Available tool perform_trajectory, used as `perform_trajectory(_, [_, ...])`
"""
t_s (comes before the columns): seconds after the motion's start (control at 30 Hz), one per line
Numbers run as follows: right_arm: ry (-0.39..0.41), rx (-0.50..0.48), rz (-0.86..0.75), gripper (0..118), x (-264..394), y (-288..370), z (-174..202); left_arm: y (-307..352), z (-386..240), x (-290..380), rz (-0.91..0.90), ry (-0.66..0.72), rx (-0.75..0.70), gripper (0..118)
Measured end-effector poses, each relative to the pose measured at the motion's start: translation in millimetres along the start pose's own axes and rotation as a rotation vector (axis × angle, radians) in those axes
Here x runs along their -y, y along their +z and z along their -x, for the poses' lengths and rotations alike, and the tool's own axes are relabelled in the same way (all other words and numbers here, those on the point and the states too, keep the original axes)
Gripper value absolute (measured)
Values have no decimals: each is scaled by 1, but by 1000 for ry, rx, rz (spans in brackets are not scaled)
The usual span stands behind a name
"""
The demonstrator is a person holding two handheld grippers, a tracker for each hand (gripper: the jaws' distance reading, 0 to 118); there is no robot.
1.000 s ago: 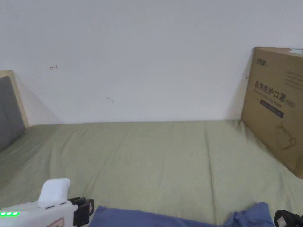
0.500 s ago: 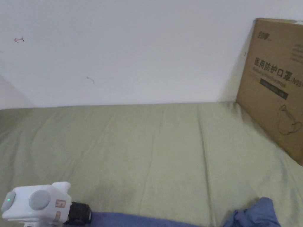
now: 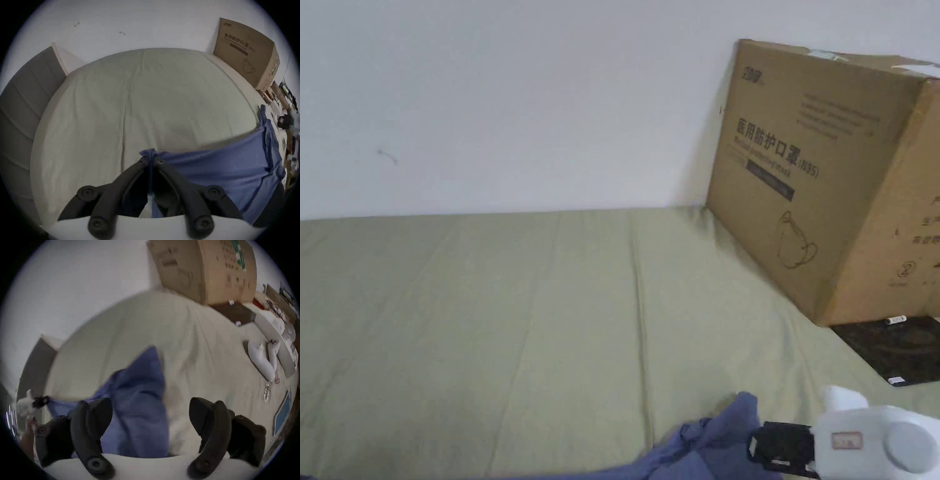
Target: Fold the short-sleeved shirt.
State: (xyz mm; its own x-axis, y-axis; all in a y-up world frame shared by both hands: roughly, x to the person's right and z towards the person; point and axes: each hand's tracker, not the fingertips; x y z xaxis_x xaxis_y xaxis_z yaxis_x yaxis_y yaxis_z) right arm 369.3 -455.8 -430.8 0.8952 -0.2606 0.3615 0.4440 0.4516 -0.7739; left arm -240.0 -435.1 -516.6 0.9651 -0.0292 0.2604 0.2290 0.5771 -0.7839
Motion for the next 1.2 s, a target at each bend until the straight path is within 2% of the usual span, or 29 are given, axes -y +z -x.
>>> perform_trajectory(0.03, [-16, 10, 9, 97, -7, -14, -1, 0, 0, -2, 5, 5, -2, 3])
perform_trajectory(0.1, [8, 32, 99, 96, -21, -41, 1, 2, -2, -1, 18, 20, 1, 3])
perform_trajectory(0.17, [34, 65, 172, 89, -26, -58, 6, 0, -2, 0, 24, 24, -2, 3])
perform_trajectory(0.2, [65, 115, 147, 84, -22, -56, 8, 0, -2, 1, 30, 26, -6, 3])
perform_trajectory(0.23, [96, 130, 105, 71, -20, -51, 12, 2, -3, 2, 34, 29, -7, 3])
perform_trajectory(0.27, [138, 131, 70, 47, -18, -45, 17, 4, -3, 4, 32, 33, -11, 3])
perform_trajectory(0.3, [186, 97, 54, 7, -18, -38, 22, 7, -1, 4, 24, 42, -11, 3])
perform_trajectory(0.33, [202, 17, 61, 0, -13, -28, 28, 12, 0, 4, 12, 52, -2, 3])
perform_trajectory(0.37, [210, -28, 46, 0, -10, -17, 34, 19, -1, 4, 0, 57, -2, 3])
perform_trajectory(0.43, [250, -19, -21, 0, -9, 10, 42, 36, 0, 3, -35, 67, 3, 3])
perform_trajectory(0.57, [167, -108, -189, 0, -20, 85, 39, 90, 3, -8, -141, 95, 28, 3])
perform_trajectory(0.7, [174, -177, -289, 0, -41, 163, 37, 161, 7, -27, -271, 100, 37, 3])
perform_trajectory(0.77, [122, -241, -322, 0, -52, 194, 36, 192, 10, -39, -313, 102, 39, 3])
perform_trajectory(0.9, [209, -206, -425, 0, -66, 252, 54, 246, 10, -63, -399, 98, 42, 3])
perform_trajectory(1.07, [190, -223, -522, 0, -107, 306, 82, 289, 9, -102, -474, 65, 12, 3])
perform_trajectory(1.2, [254, -193, -612, 0, -153, 336, 116, 300, 15, -145, -502, 72, -10, 3])
